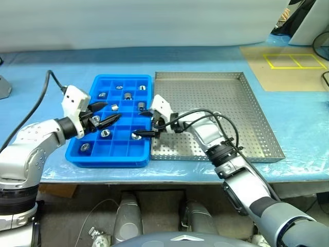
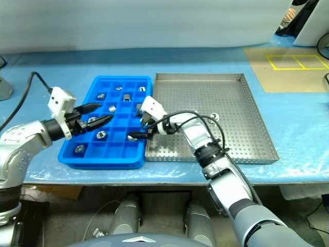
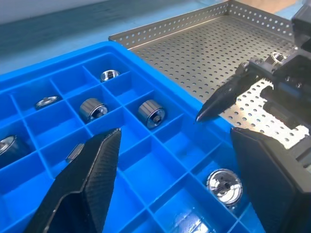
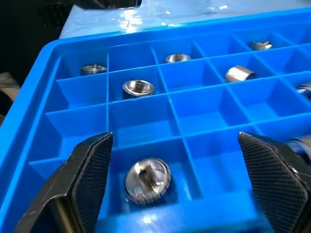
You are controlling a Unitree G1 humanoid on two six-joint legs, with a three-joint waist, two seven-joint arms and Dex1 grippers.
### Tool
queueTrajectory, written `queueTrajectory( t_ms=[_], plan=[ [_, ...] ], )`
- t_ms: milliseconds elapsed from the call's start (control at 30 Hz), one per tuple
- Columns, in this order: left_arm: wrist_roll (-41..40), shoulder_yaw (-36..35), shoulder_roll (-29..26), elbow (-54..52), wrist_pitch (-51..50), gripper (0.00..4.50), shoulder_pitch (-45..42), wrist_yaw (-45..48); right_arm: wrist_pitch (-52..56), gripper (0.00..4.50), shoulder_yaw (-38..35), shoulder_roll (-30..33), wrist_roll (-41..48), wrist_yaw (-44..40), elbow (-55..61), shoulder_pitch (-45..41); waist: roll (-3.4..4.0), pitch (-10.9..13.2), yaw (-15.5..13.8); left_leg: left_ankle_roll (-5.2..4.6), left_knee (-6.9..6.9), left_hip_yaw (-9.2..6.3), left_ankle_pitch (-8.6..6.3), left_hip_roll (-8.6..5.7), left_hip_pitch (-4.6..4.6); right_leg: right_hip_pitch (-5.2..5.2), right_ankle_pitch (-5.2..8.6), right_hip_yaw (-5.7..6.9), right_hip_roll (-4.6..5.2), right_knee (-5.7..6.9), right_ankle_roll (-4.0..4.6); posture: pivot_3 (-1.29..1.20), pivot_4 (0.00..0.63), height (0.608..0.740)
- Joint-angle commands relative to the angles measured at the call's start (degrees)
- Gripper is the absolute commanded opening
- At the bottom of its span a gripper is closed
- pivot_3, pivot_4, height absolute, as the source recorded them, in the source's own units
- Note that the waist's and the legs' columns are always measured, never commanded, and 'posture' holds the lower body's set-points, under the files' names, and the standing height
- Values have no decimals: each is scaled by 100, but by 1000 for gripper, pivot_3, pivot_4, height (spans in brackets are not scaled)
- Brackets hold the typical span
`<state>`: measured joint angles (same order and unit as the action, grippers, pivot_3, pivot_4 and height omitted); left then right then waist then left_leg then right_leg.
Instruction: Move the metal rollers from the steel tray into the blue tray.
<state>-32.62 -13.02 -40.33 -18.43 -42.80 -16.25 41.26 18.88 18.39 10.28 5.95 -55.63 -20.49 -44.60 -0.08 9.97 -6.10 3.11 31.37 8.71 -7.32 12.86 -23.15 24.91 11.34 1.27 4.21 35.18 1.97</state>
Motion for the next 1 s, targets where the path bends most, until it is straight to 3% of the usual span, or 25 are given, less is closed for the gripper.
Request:
queueTrajectory(
  t_ms=[33,200,333,567,1000],
  plan=[
    [15,287,141,117,191,3773,-376,95,116,4316,-662,586,163,178,510,45,0,0,-4,2,5,0,1,-1,-1,-3,0,0,0,1,0,34,150,740],
    [154,737,375,436,364,3773,-697,218,-39,4316,-1201,1407,9,562,11,83,-1,-1,58,7,19,1,5,-1,6,-6,-1,-7,-1,13,-1,-23,150,740],
    [259,925,492,697,518,3773,-886,324,-157,4316,-1381,1705,-71,808,-303,188,-1,-1,154,21,21,3,14,-1,10,-3,-1,-14,-5,18,0,-55,150,740],
    [371,1052,542,986,685,3773,-1138,463,-156,4316,-1459,1358,30,1132,-629,104,-1,-1,315,17,31,7,12,-1,7,7,-1,-19,-5,29,1,-57,150,740],
    [399,938,491,764,655,3773,-857,362,-864,4316,-1245,1037,-444,1481,-1801,-217,0,0,307,-6,59,6,-2,1,1,4,-1,-17,-1,43,1,-12,150,740]
  ],
)
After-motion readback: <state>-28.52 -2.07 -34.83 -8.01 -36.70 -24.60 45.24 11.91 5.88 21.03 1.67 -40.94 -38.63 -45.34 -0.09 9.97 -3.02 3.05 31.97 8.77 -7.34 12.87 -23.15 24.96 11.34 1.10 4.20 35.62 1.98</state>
